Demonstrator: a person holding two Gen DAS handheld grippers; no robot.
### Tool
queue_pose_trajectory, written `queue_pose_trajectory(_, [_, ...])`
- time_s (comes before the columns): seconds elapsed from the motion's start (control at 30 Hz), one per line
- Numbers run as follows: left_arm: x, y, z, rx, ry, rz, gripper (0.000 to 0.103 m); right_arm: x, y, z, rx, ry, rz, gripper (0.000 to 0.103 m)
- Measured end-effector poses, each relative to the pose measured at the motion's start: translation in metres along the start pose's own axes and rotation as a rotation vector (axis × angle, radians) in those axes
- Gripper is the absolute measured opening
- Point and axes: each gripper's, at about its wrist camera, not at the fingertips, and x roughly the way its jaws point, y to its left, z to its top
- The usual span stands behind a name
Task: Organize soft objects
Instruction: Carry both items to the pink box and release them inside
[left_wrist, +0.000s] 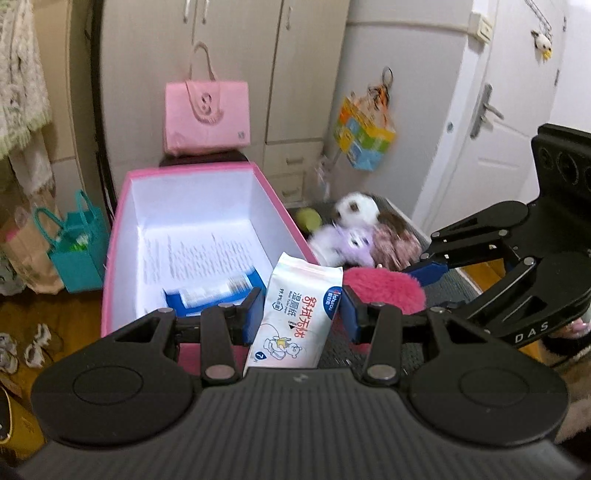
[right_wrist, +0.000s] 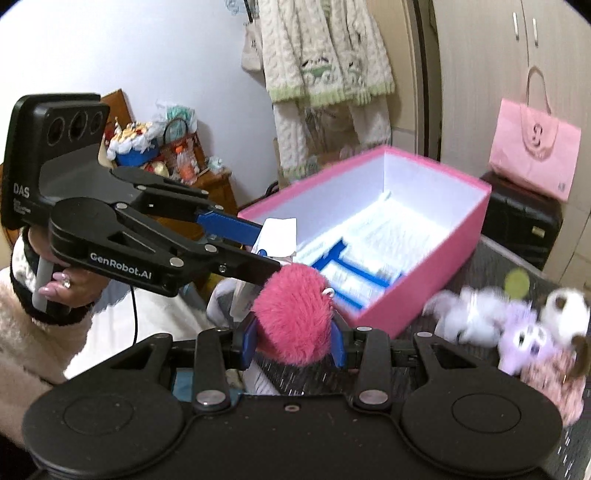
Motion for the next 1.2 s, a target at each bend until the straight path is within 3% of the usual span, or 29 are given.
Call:
queue_pose_trajectory(0.37, [0.046, 0.055, 0.053, -0.037, -0.028, 0.077, 0.042, 0.044, -0.04, 0.069, 0.003, 0.018, -0.124, 0.044])
queue_pose_trajectory(0.47, [0.067, 0.07, 0.062, -0.027, 0.012, 0.127, 0.042, 0.059, -0.056, 0.076, 0.025, 0.031, -0.148, 0.044])
queue_pose_trajectory(0.7, [0.12, 0.086, 0.067, 0.033, 0.132, 0.156, 0.042, 0.098, -0.083, 0.095, 0.031, 0.066, -0.19, 0.044])
queue_pose_trajectory(0.9, [0.153, 0.085, 0.065, 0.131, 0.211, 0.188, 0.042, 0.131, -0.115, 0.109, 0.1, 0.128, -0.173, 0.044])
queue_pose_trajectory(1.2, [0.185, 0.086, 0.07, 0.205, 0.331, 0.136, 0.043, 0.164, -0.137, 0.116, 0.145, 0.218, -0.122, 0.044])
